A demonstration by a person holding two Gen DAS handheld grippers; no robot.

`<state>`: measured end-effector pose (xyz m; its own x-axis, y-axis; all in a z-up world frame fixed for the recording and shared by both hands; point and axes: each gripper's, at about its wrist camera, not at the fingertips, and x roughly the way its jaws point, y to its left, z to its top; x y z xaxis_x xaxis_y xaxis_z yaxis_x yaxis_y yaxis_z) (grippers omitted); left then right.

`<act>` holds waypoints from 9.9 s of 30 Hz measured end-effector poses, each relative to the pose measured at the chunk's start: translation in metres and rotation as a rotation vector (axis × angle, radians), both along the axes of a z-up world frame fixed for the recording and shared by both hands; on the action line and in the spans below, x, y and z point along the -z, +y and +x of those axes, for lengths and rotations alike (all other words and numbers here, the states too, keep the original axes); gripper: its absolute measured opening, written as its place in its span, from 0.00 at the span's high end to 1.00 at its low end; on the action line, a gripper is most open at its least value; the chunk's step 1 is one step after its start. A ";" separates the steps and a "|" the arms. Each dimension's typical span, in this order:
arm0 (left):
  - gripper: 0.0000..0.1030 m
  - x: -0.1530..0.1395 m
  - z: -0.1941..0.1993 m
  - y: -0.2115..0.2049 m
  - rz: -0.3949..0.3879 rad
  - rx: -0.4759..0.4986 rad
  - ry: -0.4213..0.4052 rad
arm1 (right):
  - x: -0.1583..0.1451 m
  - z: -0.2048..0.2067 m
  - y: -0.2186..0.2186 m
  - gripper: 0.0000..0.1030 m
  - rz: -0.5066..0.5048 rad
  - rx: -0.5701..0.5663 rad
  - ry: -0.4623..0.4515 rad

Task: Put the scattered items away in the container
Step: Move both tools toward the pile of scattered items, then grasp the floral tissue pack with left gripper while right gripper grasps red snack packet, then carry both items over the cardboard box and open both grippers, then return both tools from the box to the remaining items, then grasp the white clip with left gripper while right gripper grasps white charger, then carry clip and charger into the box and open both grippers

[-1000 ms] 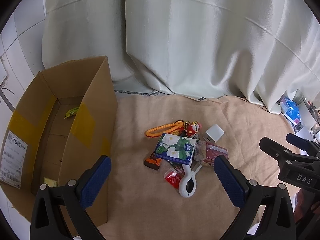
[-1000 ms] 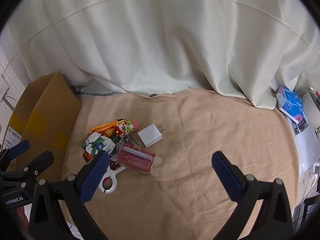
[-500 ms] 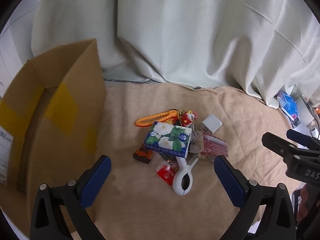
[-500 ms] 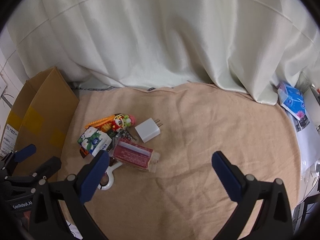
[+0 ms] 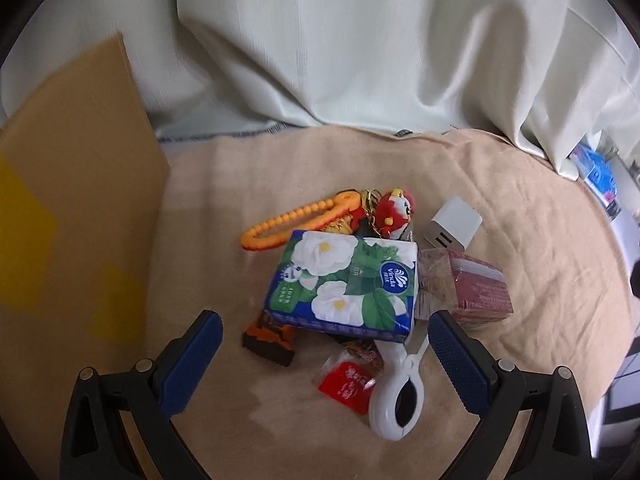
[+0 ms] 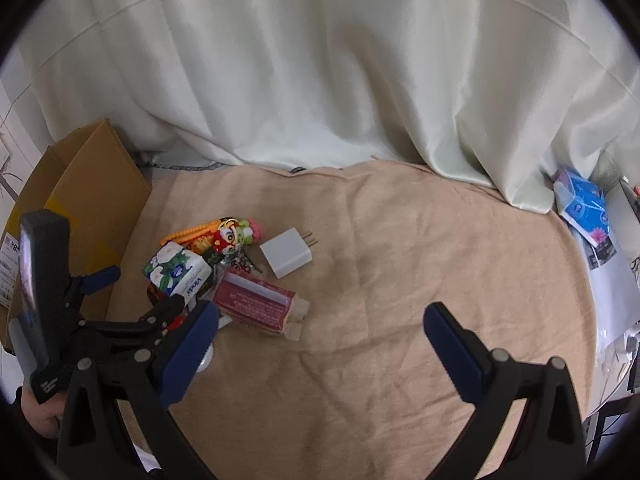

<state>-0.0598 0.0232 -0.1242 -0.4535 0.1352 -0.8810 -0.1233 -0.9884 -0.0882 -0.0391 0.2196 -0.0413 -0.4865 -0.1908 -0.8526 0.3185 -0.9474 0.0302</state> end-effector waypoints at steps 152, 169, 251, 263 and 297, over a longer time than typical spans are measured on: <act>0.00 -0.167 0.022 -0.088 0.024 -0.218 0.244 | -0.088 -0.017 -0.075 0.00 -0.177 -0.284 0.185; 0.00 -0.097 0.034 -0.040 0.011 -0.185 0.163 | 0.000 0.000 -0.008 0.00 -0.079 -0.124 0.018; 0.58 -0.007 0.083 -0.038 0.008 -0.134 0.046 | 0.116 -0.061 -0.041 0.51 0.012 -0.256 -0.123; 0.58 -0.016 0.071 -0.025 0.025 -0.096 0.055 | 0.055 -0.020 0.020 0.51 -0.099 -0.206 -0.061; 0.58 -0.191 0.082 -0.163 -0.087 -0.361 0.377 | -0.100 0.007 -0.108 0.51 -0.357 -0.486 0.179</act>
<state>0.0223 -0.1393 0.0670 -0.7453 -0.1544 -0.6486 0.2187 -0.9756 -0.0190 -0.0320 0.1114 0.0585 -0.4022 -0.6840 -0.6086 0.7394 -0.6346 0.2247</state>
